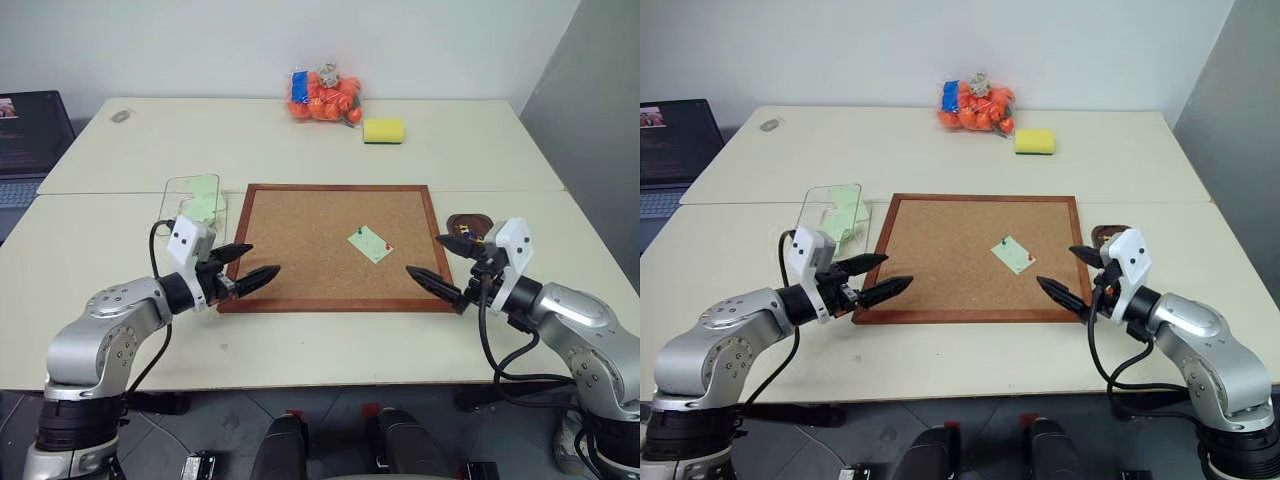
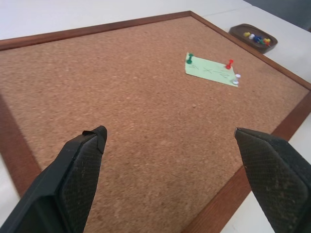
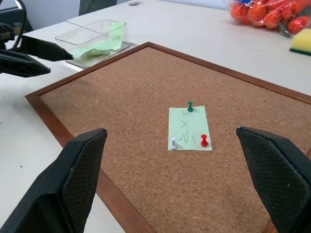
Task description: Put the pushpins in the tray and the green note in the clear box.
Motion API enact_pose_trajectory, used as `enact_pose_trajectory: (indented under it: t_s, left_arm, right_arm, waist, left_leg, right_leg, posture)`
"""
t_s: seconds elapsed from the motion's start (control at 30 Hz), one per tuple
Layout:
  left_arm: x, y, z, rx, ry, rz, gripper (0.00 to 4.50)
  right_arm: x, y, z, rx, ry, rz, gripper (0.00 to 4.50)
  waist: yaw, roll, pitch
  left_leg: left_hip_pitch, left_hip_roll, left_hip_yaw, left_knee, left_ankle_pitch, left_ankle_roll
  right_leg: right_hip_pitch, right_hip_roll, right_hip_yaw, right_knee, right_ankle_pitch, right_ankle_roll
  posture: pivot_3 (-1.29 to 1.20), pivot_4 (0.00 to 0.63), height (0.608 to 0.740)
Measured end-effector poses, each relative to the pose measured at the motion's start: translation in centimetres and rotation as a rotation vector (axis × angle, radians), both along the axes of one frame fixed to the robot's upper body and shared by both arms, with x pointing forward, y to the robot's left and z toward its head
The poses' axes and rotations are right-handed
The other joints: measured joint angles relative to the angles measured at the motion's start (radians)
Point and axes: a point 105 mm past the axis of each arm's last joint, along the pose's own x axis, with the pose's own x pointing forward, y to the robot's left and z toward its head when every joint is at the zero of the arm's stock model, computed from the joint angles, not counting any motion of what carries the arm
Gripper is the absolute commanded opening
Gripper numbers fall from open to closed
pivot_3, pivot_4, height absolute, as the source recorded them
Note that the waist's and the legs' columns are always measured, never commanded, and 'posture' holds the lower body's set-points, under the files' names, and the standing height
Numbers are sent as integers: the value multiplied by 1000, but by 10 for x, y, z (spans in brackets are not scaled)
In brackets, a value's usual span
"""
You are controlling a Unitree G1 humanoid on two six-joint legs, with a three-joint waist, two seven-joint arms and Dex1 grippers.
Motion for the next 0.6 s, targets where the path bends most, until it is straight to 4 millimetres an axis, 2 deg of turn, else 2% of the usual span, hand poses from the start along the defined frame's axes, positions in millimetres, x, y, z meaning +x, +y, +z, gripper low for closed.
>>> enact_pose_trajectory:
  t_s: [0.17, 0.43, 0.6]
  left_arm:
    - [4, 2, 6, 31, -55, 11, 4437]
    - [5, 4, 6, 45, -72, 22, 4437]
    - [5, 4, 7, 43, -77, 22, 4437]
  right_arm:
    - [0, 0, -1, 2, 3, 15, 4500]
    - [0, -9, -14, -8, 3, 0, 4500]
    - [1, -6, -16, -3, 1, 5, 4500]
  waist:
    - [0, 0, 0]
    - [0, 0, 0]
    - [0, 0, 0]
  left_leg:
    - [0, 0, 0, 0, 0, 0]
    - [0, 0, 0, 0, 0, 0]
    - [0, 0, 0, 0, 0, 0]
  right_leg:
    - [0, 0, 0, 0, 0, 0]
    - [0, 0, 0, 0, 0, 0]
    - [0, 0, 0, 0, 0, 0]
  posture:
    - [0, 150, 740]
    - [0, 150, 740]
    - [0, 150, 740]
